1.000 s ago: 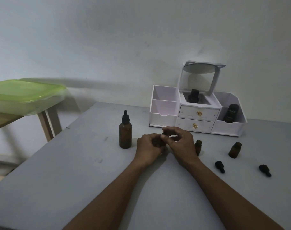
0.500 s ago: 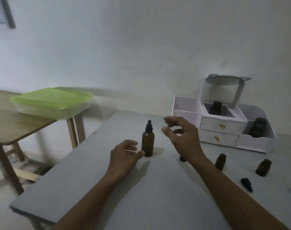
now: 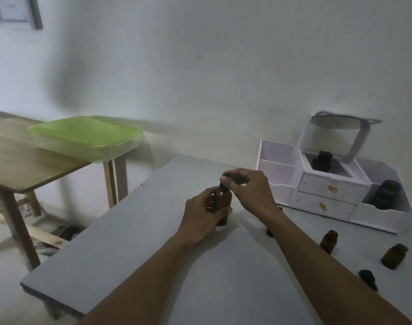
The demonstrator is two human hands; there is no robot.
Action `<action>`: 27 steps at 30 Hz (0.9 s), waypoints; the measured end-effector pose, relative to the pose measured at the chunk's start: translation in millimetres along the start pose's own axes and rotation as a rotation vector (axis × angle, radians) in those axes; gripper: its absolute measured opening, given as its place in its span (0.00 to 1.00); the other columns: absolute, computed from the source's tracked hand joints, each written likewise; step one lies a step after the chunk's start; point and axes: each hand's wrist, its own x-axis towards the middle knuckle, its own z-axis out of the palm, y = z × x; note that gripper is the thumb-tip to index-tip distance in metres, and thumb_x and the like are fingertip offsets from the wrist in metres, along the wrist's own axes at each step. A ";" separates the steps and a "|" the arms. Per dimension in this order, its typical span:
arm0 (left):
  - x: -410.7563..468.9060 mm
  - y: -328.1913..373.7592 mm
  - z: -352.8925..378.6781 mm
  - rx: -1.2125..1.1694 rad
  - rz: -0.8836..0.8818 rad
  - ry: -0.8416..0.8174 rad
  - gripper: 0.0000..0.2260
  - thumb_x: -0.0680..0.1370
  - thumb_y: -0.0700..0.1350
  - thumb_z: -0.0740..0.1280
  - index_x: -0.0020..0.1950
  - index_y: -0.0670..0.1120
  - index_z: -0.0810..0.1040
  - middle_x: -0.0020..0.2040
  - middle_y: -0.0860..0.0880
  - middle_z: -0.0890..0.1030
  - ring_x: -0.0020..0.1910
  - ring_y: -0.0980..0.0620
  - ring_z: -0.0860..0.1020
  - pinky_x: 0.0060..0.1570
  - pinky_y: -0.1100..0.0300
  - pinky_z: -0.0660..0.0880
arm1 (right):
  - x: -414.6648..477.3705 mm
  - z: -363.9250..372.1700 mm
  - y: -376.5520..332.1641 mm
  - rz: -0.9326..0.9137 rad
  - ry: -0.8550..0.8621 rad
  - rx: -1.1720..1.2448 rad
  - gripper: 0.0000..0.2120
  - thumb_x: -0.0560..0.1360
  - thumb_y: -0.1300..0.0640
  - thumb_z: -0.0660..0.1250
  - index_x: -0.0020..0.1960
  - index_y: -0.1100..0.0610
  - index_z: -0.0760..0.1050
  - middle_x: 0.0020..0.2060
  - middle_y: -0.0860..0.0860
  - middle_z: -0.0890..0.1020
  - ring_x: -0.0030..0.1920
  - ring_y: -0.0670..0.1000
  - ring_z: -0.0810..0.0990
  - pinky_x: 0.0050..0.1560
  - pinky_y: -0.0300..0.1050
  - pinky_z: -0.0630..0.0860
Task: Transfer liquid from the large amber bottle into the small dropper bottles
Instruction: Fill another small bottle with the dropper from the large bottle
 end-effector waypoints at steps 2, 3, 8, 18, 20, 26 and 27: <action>-0.1 0.4 0.1 0.002 -0.005 0.002 0.26 0.72 0.51 0.76 0.68 0.50 0.75 0.60 0.52 0.82 0.55 0.53 0.81 0.60 0.57 0.77 | 0.4 0.1 -0.8 0.004 0.009 0.010 0.07 0.75 0.51 0.74 0.50 0.52 0.86 0.42 0.41 0.85 0.43 0.35 0.82 0.41 0.21 0.72; 0.0 0.7 0.2 0.002 -0.003 0.003 0.26 0.72 0.51 0.76 0.68 0.50 0.75 0.60 0.52 0.82 0.55 0.53 0.81 0.60 0.58 0.77 | 0.8 0.1 -1.3 0.008 0.017 0.021 0.06 0.75 0.52 0.74 0.49 0.53 0.86 0.41 0.42 0.86 0.43 0.36 0.83 0.41 0.21 0.72; 0.2 0.1 0.8 0.011 -0.014 0.006 0.24 0.72 0.51 0.76 0.67 0.50 0.76 0.59 0.50 0.82 0.54 0.52 0.81 0.61 0.56 0.77 | 3.9 5.8 -4.4 0.006 0.094 0.026 0.04 0.74 0.57 0.74 0.43 0.57 0.87 0.36 0.46 0.87 0.39 0.40 0.84 0.40 0.22 0.73; 1.8 -2.3 2.0 0.049 -0.019 -0.018 0.26 0.72 0.52 0.75 0.67 0.49 0.75 0.60 0.51 0.82 0.56 0.51 0.81 0.60 0.58 0.76 | -2.9 6.0 -11.8 -0.025 0.165 0.077 0.04 0.74 0.56 0.74 0.45 0.56 0.86 0.37 0.47 0.87 0.41 0.44 0.86 0.45 0.36 0.80; 1.9 0.2 0.2 0.067 -0.034 -0.035 0.27 0.72 0.52 0.75 0.69 0.49 0.74 0.61 0.51 0.81 0.57 0.51 0.80 0.60 0.59 0.75 | -2.1 -3.2 -21.1 -0.036 0.180 0.122 0.05 0.75 0.54 0.74 0.48 0.55 0.85 0.38 0.47 0.87 0.42 0.43 0.85 0.44 0.33 0.80; -7.3 15.6 -7.6 0.089 -0.059 0.100 0.35 0.68 0.51 0.78 0.72 0.54 0.68 0.60 0.57 0.74 0.56 0.56 0.75 0.56 0.59 0.75 | 8.6 -48.8 -54.5 -0.129 0.335 0.257 0.04 0.77 0.54 0.72 0.50 0.52 0.84 0.39 0.44 0.87 0.42 0.40 0.85 0.45 0.32 0.79; -12.7 21.0 -7.6 0.087 -0.053 0.166 0.33 0.69 0.50 0.78 0.70 0.55 0.69 0.57 0.58 0.74 0.54 0.57 0.75 0.53 0.62 0.74 | 8.5 -59.0 -58.0 -0.130 0.360 0.280 0.02 0.77 0.54 0.72 0.49 0.49 0.83 0.39 0.42 0.86 0.43 0.41 0.85 0.47 0.37 0.81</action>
